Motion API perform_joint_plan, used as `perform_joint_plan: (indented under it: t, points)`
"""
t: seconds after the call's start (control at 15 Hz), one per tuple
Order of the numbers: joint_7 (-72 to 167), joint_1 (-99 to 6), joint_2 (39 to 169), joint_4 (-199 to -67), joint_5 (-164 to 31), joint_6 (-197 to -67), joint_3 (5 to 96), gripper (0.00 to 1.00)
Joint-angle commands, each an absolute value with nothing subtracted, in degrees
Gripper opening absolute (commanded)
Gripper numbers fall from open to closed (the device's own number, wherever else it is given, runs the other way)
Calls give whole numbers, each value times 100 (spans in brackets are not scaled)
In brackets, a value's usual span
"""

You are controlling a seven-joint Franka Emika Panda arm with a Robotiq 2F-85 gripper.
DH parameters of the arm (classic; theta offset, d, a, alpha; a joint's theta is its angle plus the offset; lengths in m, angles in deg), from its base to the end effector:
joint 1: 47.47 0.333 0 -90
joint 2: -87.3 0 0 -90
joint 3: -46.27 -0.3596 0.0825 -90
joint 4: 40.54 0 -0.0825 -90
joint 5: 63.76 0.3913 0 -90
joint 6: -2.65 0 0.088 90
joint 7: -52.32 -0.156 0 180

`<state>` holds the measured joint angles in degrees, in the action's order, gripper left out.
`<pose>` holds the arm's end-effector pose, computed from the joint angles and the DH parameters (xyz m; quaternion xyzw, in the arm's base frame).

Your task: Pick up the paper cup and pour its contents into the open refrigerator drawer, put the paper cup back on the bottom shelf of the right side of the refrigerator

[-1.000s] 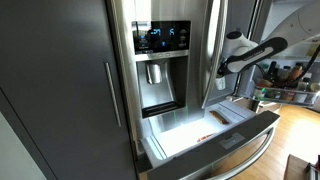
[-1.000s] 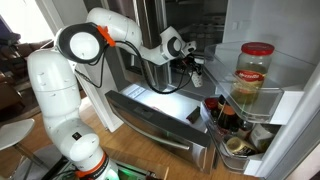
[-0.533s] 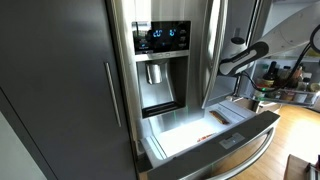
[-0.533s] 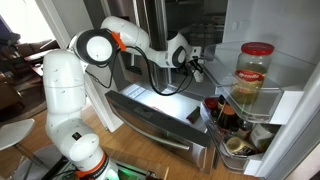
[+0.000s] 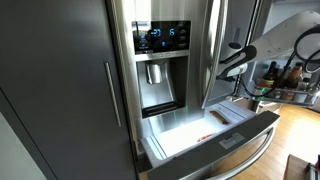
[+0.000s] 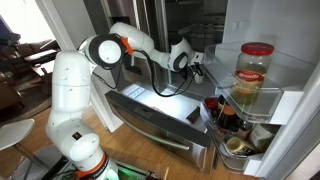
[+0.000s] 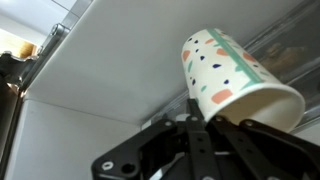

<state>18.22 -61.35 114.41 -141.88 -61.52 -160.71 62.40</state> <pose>0.6671 -0.3557 0.3713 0.8144 -0.4894 0.3101 0.0337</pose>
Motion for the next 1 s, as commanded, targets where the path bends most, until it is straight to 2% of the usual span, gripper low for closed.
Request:
perform_joint_plan:
  t: [0.0, 0.07, 0.13, 0.53, 0.73, 0.93]
  points:
    - [1879, -5983, 11647, -13942, -5945, -15821, 6440, 28]
    - [1910, -6004, 11650, -13922, -5901, -15736, 6407, 29]
    - [1872, -5966, 11669, -13895, -5928, -15635, 6459, 34]
    - [1790, -5792, 11340, -13936, -6040, -15080, 6562, 81]
    - [1601, -5392, 10845, -14156, -6566, -14816, 6892, 100]
    - [1505, -5068, 10278, -14274, -7373, -14077, 7108, 100]
